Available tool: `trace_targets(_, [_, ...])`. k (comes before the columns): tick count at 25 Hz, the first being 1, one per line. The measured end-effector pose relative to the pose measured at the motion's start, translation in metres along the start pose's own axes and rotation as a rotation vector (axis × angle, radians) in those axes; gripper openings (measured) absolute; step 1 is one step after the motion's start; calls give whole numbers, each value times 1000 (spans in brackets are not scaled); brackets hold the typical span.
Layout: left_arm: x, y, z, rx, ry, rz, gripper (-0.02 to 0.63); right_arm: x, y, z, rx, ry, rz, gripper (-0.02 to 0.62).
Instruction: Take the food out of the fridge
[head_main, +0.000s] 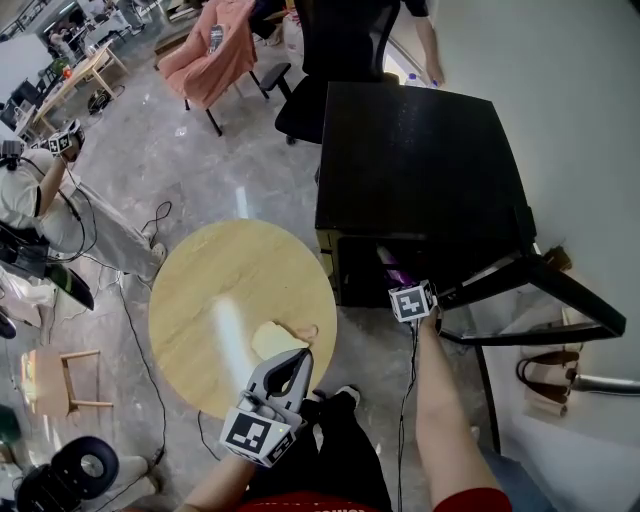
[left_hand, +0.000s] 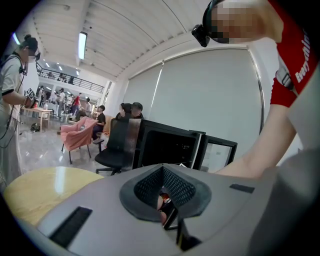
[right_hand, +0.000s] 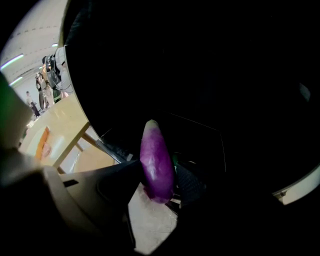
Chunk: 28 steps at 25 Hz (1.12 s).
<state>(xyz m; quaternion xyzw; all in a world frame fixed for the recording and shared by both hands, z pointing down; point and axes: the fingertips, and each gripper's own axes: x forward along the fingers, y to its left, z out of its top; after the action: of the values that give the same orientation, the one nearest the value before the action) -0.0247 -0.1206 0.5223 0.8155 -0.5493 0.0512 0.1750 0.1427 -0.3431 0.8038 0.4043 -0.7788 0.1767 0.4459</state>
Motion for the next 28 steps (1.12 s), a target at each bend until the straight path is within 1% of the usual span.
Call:
trace_targets(5, [5,-6,-3,-3,14,-28,6,-20,15,-5,18,-18,37,221])
trace_targets(9, [20,-12,-6,-12,30,-67,6,-46,31,-9,77,-78,71,221])
trace_targets(12, [34,-17,-11,-23,51,-94,6,-68,44,-11,94,-110,87,221])
trace_targets(18, [65,-35,-32,-42,128,-138,6,-109,54,-14,148,-163,92,221])
trace_targets(21, [69,-47,-33,-34,139,-158,6,-132,59,-12,177,-201,95,221])
trace_targets(25, [65,-62,-29,-27,142,-206,6,-166,67,-9,218,-256,101,221])
trace_targets(28, [61,-70,-29,-25,147,-235,6,-192,72,-10,232,-268,95,221])
